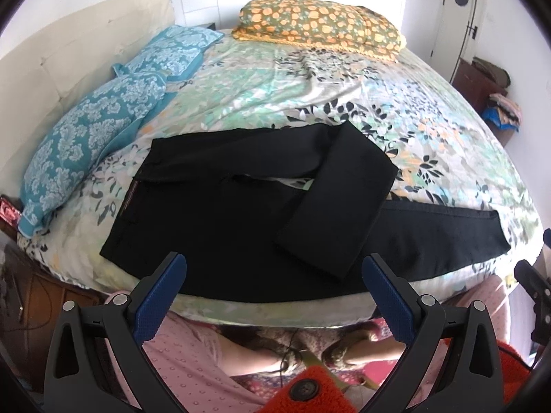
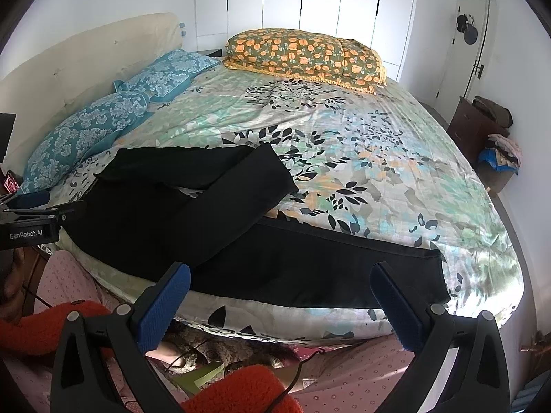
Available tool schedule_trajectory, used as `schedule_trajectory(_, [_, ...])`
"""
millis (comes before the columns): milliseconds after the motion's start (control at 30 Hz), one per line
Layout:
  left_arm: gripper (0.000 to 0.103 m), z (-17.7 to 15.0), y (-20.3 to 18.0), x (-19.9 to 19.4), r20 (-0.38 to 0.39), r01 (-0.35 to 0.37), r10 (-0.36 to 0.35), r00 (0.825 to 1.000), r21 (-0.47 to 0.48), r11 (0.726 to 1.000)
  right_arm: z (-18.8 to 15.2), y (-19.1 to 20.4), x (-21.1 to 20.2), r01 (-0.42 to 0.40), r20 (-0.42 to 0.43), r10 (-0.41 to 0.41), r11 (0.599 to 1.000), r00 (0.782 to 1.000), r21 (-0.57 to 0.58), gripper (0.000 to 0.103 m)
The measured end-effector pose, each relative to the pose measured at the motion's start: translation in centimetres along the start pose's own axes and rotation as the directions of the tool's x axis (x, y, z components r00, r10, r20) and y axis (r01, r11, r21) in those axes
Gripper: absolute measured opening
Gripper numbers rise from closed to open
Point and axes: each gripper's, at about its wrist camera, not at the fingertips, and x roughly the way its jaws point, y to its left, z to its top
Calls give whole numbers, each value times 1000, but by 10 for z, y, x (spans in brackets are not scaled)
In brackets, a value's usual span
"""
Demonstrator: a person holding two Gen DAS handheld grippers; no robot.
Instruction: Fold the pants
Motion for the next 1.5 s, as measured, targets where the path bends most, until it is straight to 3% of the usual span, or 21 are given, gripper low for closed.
schedule_trajectory(1233, [102, -4, -7, 9, -42, -58, 60, 997, 48, 997, -2, 6, 10, 13, -14, -13, 998, 1000, -56, 103])
schedule_trajectory(1500, [102, -6, -14, 5, -42, -55, 58, 997, 81, 995, -7, -13, 4, 53, -47, -52, 999, 998, 8, 103])
